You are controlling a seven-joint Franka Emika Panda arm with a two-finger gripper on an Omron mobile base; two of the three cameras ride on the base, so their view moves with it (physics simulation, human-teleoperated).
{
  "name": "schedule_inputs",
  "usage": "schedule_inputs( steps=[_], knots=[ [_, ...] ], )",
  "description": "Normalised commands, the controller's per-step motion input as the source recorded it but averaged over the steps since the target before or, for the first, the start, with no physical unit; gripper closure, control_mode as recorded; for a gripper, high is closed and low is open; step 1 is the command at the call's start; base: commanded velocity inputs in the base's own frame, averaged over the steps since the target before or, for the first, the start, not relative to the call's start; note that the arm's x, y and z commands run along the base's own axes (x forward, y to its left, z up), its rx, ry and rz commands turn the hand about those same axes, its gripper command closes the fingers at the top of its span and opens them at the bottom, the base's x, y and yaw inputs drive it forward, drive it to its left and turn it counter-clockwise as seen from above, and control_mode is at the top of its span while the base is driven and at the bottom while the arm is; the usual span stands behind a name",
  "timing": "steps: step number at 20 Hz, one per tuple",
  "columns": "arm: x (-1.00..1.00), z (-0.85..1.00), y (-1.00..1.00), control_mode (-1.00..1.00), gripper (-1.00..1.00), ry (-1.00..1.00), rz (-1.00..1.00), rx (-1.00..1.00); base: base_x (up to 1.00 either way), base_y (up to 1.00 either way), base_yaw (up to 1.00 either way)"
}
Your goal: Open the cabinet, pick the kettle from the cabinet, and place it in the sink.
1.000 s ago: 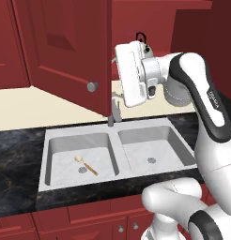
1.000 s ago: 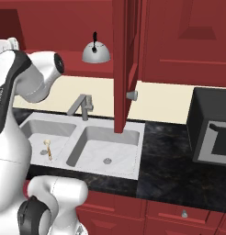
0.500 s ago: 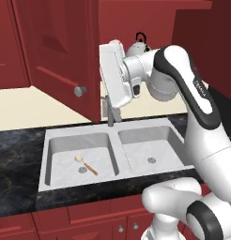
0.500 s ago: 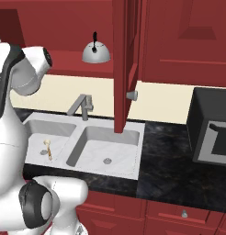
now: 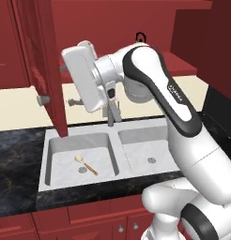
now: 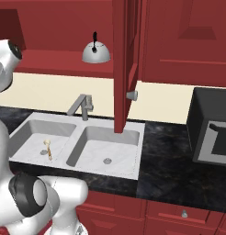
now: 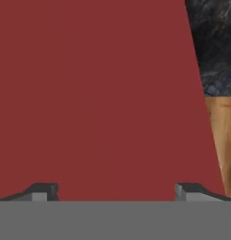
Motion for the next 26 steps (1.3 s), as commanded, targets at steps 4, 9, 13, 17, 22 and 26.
schedule_inputs(
  steps=[4,9,13,17,22,26],
  knots=[
    [-0.05,-0.08,0.71,-1.0,-1.0,-0.24,-0.02,-0.08,0.0,0.0,0.0],
    [0.0,-0.09,0.6,-1.0,-1.0,-0.17,-0.09,-0.05,0.0,0.0,0.0],
    [-0.01,-0.08,0.07,-1.0,-1.0,-0.05,-0.14,-0.1,0.0,0.0,0.0],
    [-0.06,0.0,-0.38,-1.0,-1.0,-0.02,-0.1,-0.08,0.0,0.0,0.0],
    [-0.14,0.0,-0.57,-1.0,-1.0,-0.1,-0.05,-0.02,0.0,0.0,0.0],
    [-0.16,0.0,-0.66,-1.0,-1.0,-0.09,-0.02,0.0,0.0,0.0,0.0]
  ],
)
